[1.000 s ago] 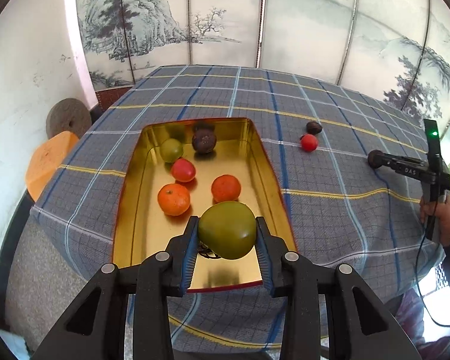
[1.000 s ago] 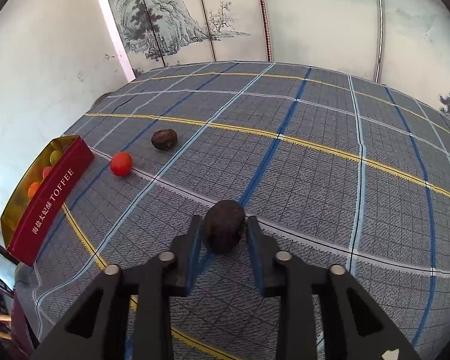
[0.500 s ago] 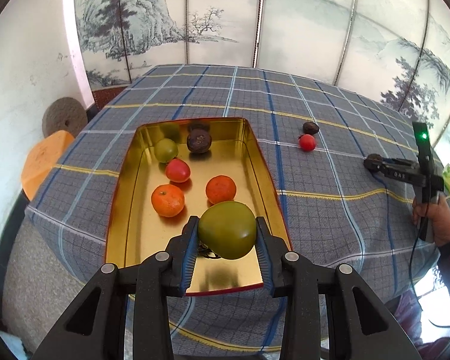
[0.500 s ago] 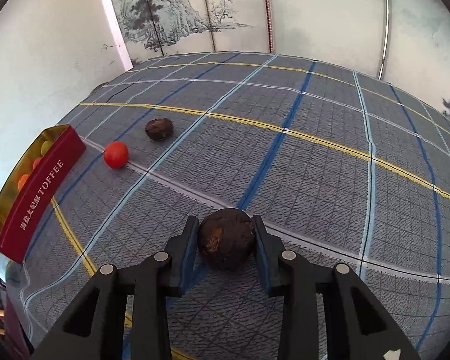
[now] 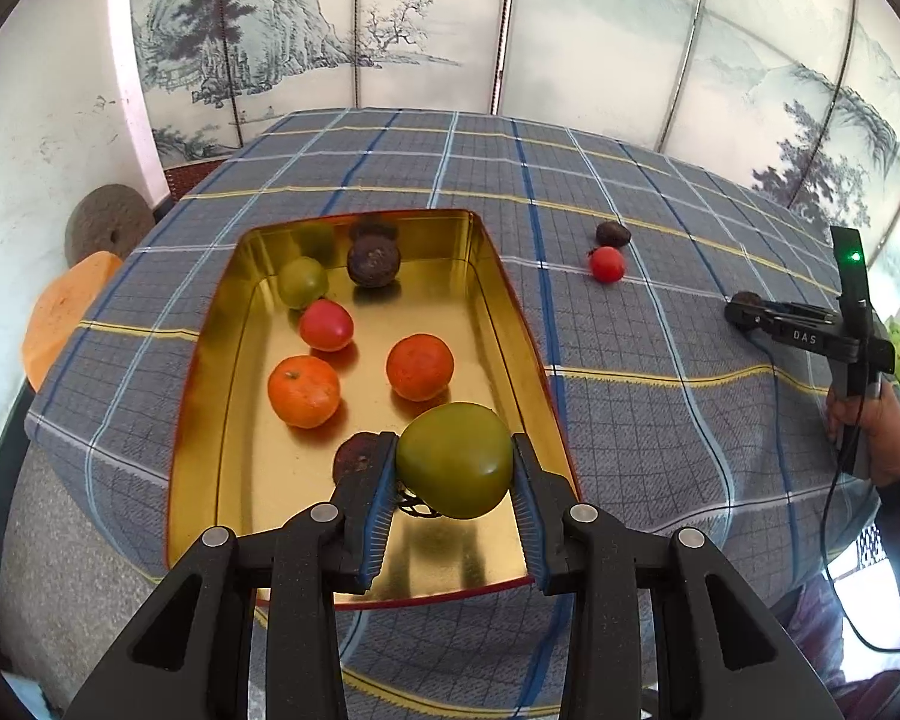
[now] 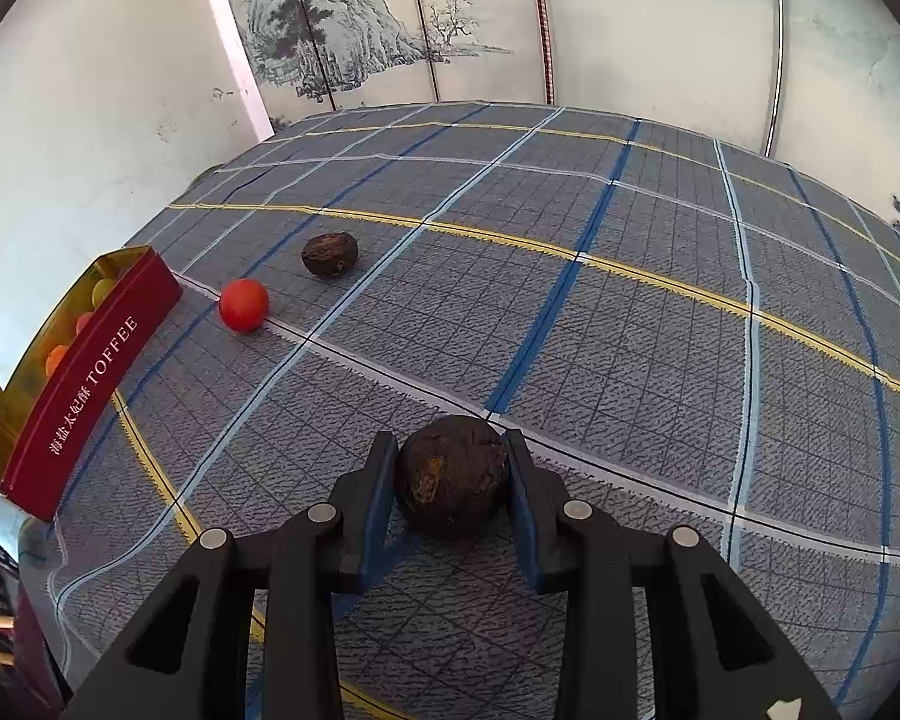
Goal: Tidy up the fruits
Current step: 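Lower the lime into the tray and open the left gripper, then carry the brown lychee over the tray and open the right gripper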
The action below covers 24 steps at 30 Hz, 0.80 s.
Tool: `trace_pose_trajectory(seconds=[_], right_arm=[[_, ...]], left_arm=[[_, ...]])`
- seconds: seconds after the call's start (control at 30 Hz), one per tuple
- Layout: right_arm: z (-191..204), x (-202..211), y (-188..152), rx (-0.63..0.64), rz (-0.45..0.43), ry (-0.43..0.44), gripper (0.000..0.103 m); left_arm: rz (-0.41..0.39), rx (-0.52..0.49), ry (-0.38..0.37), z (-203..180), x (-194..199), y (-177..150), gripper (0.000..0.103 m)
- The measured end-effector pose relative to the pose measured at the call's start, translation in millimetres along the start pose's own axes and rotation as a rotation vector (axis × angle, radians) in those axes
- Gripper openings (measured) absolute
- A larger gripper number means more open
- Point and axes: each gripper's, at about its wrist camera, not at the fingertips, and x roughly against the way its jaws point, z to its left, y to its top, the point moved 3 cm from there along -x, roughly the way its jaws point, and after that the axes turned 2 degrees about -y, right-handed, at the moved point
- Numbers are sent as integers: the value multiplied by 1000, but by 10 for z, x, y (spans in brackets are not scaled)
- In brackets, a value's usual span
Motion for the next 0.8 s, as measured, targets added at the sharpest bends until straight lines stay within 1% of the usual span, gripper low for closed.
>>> trace_pose_trajectory(seconds=[0.33,0.53,0.7,0.8], right_arm=[[-4,-1,-2,-1,0,1,33],[-4,-1,-2,0,0,0,32],[-4,1,0,-2,0,2,32],[-4,-2,-1,-5,0,6,32]], left_arm=[[2,-19,37,1,-138,25,38],[23,-22,48,-7,-219,-2,41],[-15,-42,74,-21,-175,5,60],[-37,-56,88,-36,-119,13,63]])
